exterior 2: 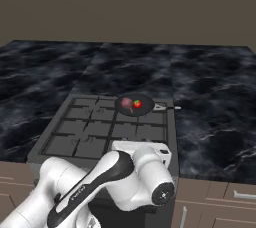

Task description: Place the pan on the rear right burner on the stove. Then place the tomato and the onion in the pan and turn on the rear right burner.

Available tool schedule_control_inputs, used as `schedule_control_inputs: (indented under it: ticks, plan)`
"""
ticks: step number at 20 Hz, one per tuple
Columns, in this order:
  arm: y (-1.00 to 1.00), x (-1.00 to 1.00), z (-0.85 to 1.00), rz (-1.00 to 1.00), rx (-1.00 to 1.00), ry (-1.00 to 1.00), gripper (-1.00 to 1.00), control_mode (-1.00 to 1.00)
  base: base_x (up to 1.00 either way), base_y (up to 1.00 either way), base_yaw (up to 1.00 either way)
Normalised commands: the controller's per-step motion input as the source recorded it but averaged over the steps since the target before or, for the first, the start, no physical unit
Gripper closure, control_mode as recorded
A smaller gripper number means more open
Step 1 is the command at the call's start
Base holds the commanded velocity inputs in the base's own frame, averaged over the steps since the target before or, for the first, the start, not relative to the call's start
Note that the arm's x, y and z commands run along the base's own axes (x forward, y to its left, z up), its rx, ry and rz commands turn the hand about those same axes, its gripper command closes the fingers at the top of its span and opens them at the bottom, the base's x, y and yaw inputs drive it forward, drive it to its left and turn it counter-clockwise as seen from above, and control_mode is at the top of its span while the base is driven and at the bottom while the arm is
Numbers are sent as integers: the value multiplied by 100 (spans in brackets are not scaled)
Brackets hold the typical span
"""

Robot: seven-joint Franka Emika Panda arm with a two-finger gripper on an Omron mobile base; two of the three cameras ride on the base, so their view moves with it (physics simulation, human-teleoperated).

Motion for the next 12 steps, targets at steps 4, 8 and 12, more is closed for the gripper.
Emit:
schedule_control_inputs:
  ticks: [4,8,12]
  plan:
    - [-3,-37,-36,4,-3,-8,-100,-100,0,0,0]
    - [0,-52,-38,0,-6,-10,-100,-100,0,0,0]
    - [1,-44,-28,0,-9,-13,-100,-100,0,0,0]
